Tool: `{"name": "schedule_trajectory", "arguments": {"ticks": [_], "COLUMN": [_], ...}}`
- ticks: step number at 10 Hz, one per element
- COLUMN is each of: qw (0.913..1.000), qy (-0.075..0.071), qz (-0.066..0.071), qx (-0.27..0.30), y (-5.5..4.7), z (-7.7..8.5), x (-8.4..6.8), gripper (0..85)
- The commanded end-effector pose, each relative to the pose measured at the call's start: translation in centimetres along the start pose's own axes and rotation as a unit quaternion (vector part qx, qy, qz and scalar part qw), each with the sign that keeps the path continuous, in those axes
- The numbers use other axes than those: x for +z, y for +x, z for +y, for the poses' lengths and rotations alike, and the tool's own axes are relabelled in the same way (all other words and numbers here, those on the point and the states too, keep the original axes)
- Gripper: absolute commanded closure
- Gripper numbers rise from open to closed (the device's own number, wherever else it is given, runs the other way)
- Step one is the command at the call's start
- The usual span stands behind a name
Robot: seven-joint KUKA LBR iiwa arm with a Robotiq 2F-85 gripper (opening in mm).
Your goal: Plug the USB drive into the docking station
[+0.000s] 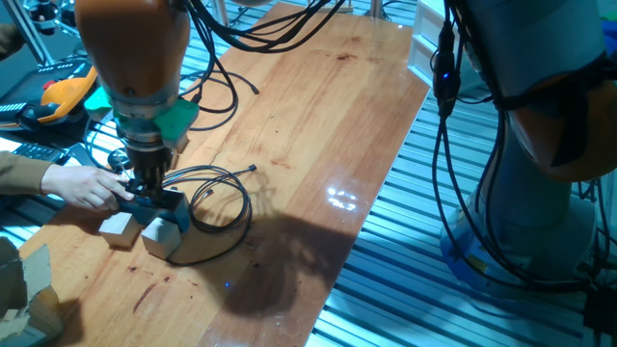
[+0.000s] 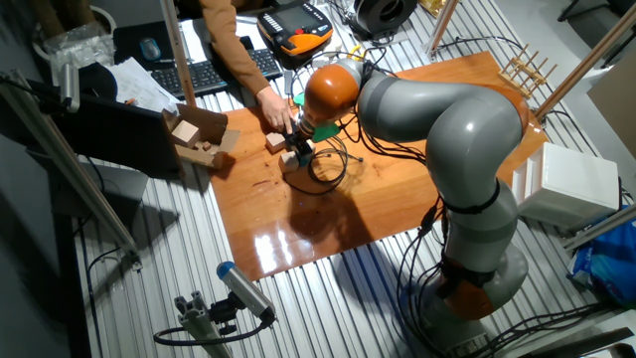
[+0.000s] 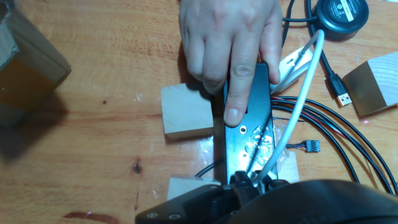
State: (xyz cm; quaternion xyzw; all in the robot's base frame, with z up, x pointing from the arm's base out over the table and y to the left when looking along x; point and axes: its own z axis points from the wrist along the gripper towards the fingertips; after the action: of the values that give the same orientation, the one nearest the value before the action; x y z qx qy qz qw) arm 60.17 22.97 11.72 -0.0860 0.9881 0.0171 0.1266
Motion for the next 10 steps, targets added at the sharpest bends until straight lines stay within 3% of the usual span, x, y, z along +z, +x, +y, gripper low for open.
{"name": "schedule_trajectory", "arguments": {"ticks": [1,10], "qw": [1.0000,0.9999], "qy": [0.001,0.002], "qz": [0.001,0.010], "qx": [-0.001,-0.010], "y": [0.13,-0.27], "z": [-0.01,-0.33], "x": [0.11,-0.07], "gripper": [85.0,85.0]}}
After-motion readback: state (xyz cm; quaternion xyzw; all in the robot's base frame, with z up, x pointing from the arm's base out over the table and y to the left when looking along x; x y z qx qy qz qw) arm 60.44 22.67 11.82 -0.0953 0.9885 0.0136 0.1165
